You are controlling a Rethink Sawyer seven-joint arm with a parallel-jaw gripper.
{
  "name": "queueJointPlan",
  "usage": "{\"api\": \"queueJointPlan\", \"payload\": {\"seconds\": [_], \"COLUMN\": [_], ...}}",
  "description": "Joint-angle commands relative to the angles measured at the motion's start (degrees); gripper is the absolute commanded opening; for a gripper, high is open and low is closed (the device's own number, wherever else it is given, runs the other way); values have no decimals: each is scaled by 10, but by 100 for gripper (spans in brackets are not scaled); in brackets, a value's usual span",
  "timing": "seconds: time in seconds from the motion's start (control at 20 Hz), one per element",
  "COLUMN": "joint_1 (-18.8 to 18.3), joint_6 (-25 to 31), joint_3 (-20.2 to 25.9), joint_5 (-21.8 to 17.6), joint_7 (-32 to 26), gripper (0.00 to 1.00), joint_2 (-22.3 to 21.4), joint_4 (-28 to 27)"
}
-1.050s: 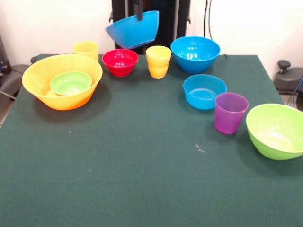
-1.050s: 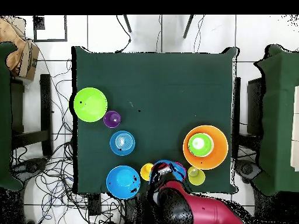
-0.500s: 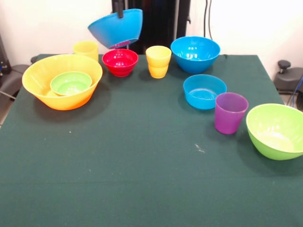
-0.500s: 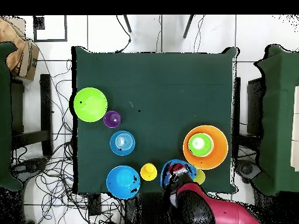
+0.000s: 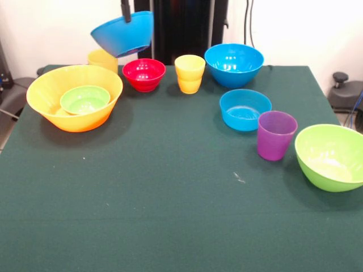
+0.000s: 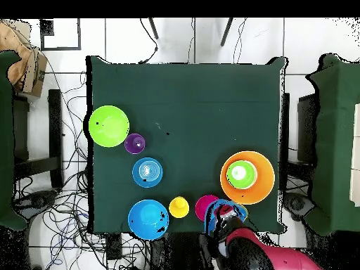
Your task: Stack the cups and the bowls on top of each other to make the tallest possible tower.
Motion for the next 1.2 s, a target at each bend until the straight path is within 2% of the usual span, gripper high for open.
{"api": "queueJointPlan", "payload": {"seconds": [0.05, 0.3, 0.6, 0.9, 1.2], "joint_1": [-21, -37, -69, -63, -63], "joint_6": [99, 123, 197, 226, 252], "joint_3": [63, 88, 142, 153, 161], "joint_5": [-58, -55, -8, -13, -12], "joint_7": [-154, -150, -181, -163, -156], "gripper": [0, 0, 0, 0, 0], "joint_2": [57, 64, 58, 87, 97], "joint_4": [-61, -77, -121, -173, -197]}}
